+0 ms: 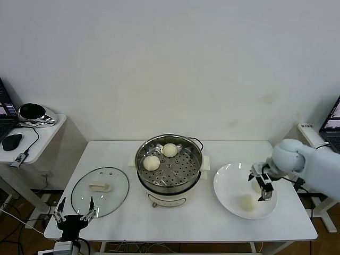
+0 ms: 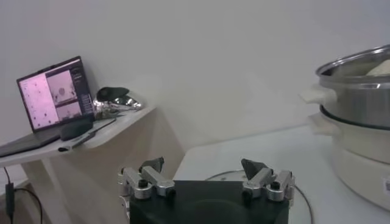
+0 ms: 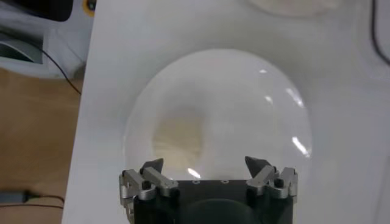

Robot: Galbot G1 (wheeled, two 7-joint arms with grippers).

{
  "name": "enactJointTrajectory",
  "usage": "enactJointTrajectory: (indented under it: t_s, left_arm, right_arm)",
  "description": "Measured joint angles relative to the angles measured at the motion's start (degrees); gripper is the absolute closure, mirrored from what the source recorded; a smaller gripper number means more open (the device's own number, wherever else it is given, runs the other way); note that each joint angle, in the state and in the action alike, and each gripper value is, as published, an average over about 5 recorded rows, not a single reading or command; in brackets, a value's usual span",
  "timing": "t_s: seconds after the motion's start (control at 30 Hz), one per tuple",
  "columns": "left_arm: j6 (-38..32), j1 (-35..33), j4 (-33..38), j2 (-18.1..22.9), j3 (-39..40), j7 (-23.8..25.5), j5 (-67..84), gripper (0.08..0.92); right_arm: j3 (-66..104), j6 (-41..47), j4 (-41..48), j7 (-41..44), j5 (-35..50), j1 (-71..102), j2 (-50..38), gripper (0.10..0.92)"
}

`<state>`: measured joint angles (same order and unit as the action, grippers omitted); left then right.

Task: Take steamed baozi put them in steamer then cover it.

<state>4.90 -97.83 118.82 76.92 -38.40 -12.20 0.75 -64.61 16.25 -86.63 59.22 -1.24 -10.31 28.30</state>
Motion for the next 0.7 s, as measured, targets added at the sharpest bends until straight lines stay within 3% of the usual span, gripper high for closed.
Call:
enactJointTrajectory:
  t_s: [0.4, 0.7]
  left_arm:
    - [-0.09, -0.35, -0.11, 0.4, -0.22, -0.02, 0.03, 0.177]
    - [-0.14, -0.34, -0.24, 0.46, -0.23, -0.07, 0.02, 0.177]
  right_arm:
    - [4.73, 0.25, 3.37, -1.41, -2.29, 7.94, 2.52, 0.209]
    - [6.64, 0.7, 4.41, -1.7, -2.54, 10.06, 3.73, 0.333]
